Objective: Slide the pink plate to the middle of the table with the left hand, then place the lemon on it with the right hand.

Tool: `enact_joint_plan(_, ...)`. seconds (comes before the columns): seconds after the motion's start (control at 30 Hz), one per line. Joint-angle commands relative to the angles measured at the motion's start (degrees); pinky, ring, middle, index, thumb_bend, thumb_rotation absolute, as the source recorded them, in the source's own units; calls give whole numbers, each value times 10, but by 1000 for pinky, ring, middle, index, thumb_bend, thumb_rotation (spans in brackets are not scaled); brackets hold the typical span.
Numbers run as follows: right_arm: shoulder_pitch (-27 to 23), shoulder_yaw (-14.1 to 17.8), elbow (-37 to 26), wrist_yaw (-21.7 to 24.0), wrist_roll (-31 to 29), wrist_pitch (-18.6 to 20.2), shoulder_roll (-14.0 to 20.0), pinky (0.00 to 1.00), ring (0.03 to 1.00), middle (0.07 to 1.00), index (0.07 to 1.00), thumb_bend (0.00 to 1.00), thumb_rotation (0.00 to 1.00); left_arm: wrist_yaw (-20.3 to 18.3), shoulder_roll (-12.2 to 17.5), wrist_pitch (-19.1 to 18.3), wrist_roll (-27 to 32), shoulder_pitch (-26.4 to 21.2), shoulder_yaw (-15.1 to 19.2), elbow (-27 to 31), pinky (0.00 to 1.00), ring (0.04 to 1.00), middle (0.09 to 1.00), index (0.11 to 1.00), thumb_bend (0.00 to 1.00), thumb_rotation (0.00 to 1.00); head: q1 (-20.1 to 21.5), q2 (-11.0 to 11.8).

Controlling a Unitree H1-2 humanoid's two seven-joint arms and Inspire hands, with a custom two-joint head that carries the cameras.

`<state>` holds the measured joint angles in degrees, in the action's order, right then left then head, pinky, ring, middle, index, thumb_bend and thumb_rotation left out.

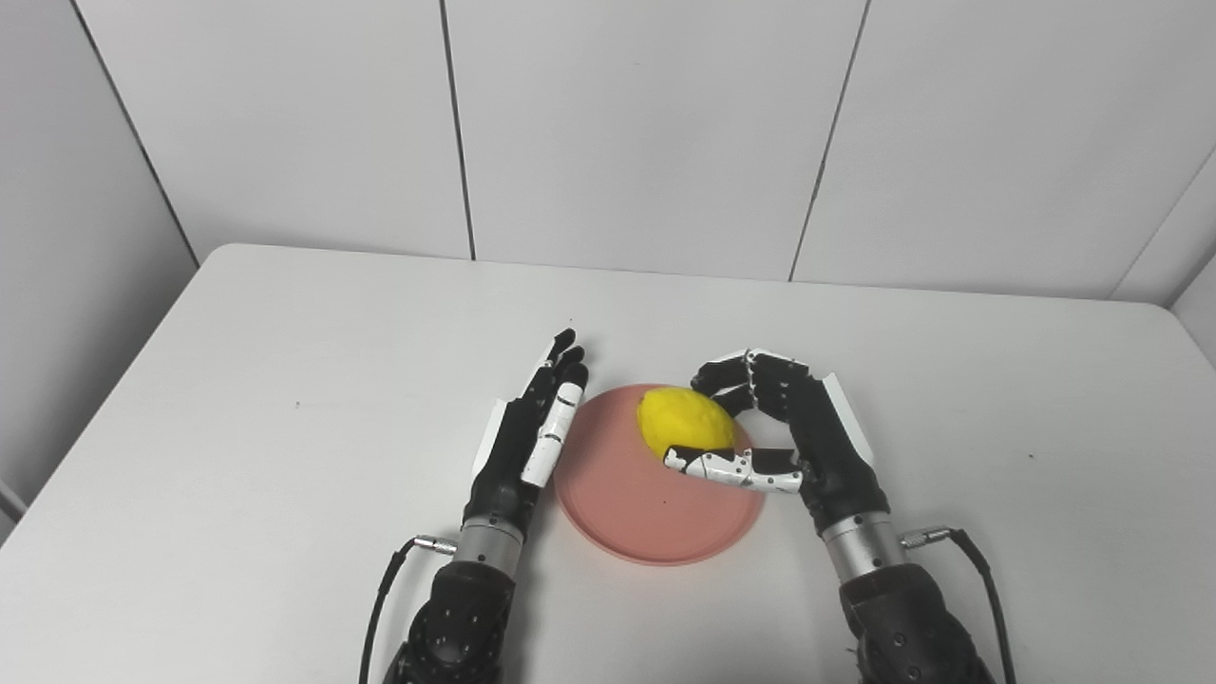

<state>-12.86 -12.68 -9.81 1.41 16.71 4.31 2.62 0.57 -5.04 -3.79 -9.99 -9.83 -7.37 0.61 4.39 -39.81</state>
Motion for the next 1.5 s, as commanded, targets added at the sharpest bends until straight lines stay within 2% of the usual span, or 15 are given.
enact_joint_plan(0.0, -21, -1, -6, -9, 13, -35, -4, 556, 480, 472, 506, 519, 0, -2, -3, 4, 5, -20, -1, 23, 875, 920, 934, 931, 549, 1000, -1, -1)
enact_joint_plan(0.03, -23, -6, 2, -9, 19, -48, -2, 558, 480, 471, 506, 519, 0, -4, -3, 4, 11, -21, 1, 24, 875, 920, 934, 931, 548, 1000, 4, -3)
enact_joint_plan(0.13, -28, -17, 33, -19, 51, -85, 5, 426, 440, 492, 512, 517, 0, -7, -4, 8, 27, -22, 6, 24, 877, 924, 936, 931, 562, 1000, 8, -5)
enact_joint_plan(0.23, -31, -23, 49, -29, 78, -93, 3, 400, 429, 499, 515, 516, 0, -9, -4, 6, 39, -23, 9, 27, 875, 925, 936, 930, 562, 1000, 15, -8)
enact_joint_plan(0.53, -51, -41, 83, -60, 147, -113, 1, 427, 431, 501, 511, 517, 0, -14, 0, 3, 53, -27, 13, 30, 867, 926, 935, 932, 567, 1000, 24, -12)
enact_joint_plan(0.67, -62, -52, 95, -70, 192, -103, 4, 424, 428, 503, 511, 516, 0, -14, 0, 1, 54, -27, 15, 32, 875, 927, 934, 929, 575, 1000, 24, -14)
enact_joint_plan(1.17, -76, -64, 127, -98, 269, -106, 21, 438, 431, 512, 495, 517, 0, -20, 4, -2, 60, -31, 19, 32, 882, 933, 940, 934, 564, 1000, 26, -18)
enact_joint_plan(1.27, -74, -66, 130, -105, 277, -107, 26, 437, 429, 508, 499, 517, 0, -20, 6, -5, 58, -32, 19, 32, 884, 933, 940, 934, 563, 1000, 27, -19)
enact_joint_plan(1.33, -72, -68, 134, -117, 282, -115, 31, 401, 415, 484, 525, 515, 0, -19, 6, -6, 57, -32, 19, 32, 884, 934, 943, 936, 562, 1000, 27, -19)
enact_joint_plan(1.47, -69, -74, 137, -127, 291, -117, 39, 417, 416, 480, 533, 515, 0, -18, 6, -7, 57, -32, 19, 32, 878, 931, 940, 933, 550, 1000, 27, -19)
